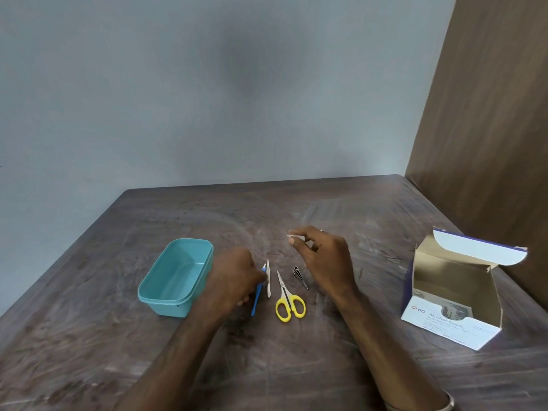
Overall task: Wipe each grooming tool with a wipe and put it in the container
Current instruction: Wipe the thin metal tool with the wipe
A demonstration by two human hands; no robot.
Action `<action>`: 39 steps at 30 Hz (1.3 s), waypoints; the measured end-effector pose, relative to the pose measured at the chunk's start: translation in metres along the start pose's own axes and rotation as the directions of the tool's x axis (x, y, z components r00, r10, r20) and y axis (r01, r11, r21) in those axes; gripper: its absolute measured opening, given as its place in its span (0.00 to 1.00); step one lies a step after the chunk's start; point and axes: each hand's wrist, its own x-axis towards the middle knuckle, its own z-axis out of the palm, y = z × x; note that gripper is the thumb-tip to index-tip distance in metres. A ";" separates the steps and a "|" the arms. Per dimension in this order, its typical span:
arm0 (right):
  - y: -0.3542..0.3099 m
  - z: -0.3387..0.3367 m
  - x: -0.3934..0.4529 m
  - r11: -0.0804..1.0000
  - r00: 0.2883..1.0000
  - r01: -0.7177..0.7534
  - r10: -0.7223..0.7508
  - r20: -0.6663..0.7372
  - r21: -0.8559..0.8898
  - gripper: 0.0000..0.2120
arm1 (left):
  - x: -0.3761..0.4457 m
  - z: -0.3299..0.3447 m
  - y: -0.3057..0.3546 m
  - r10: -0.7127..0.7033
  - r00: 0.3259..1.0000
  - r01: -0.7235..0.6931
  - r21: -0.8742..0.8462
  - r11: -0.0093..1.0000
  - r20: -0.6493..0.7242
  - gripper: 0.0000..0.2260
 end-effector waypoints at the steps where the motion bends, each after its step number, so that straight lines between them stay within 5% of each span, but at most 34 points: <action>1: 0.000 0.000 0.000 1.000 1.000 0.003 -0.003 0.000 0.001 0.07 | 0.001 0.000 0.001 0.001 1.000 -0.001 0.027 1.000 0.002 0.13; 9: -0.001 -0.001 0.001 1.000 1.000 -0.014 0.014 0.008 0.010 0.07 | 0.006 -0.003 0.002 -0.048 0.998 0.047 0.046 0.998 0.026 0.11; 15: -0.006 -0.002 0.003 0.963 0.981 -0.187 0.175 0.078 0.193 0.03 | 0.003 -0.005 0.001 0.087 0.981 -0.071 0.098 0.993 -0.171 0.16; 18: -0.013 -0.004 0.005 0.863 0.951 -0.308 0.294 0.099 0.400 0.01 | 0.002 -0.003 0.003 0.167 0.950 -0.199 -0.103 0.975 -0.263 0.11; 22: -0.016 -0.006 0.008 0.729 0.918 -0.385 0.366 0.154 0.566 0.03 | 0.005 0.006 0.008 0.200 0.942 -0.313 -0.491 0.813 -0.269 0.11; 28: -0.015 -0.011 0.011 0.635 0.890 -0.423 0.425 0.165 0.646 0.05 | 0.020 0.021 0.012 0.253 0.930 -0.359 -0.520 0.775 -0.266 0.14; 34: -0.019 -0.015 0.010 0.688 0.907 -0.414 0.372 0.200 0.597 0.06 | 0.017 0.022 0.010 0.330 0.889 -0.447 -0.450 0.773 -0.316 0.13; 39: -0.017 -0.011 0.008 0.831 0.932 -0.356 0.282 0.227 0.426 0.05 | 0.010 0.019 0.003 0.376 0.833 -0.510 -0.300 0.807 -0.405 0.08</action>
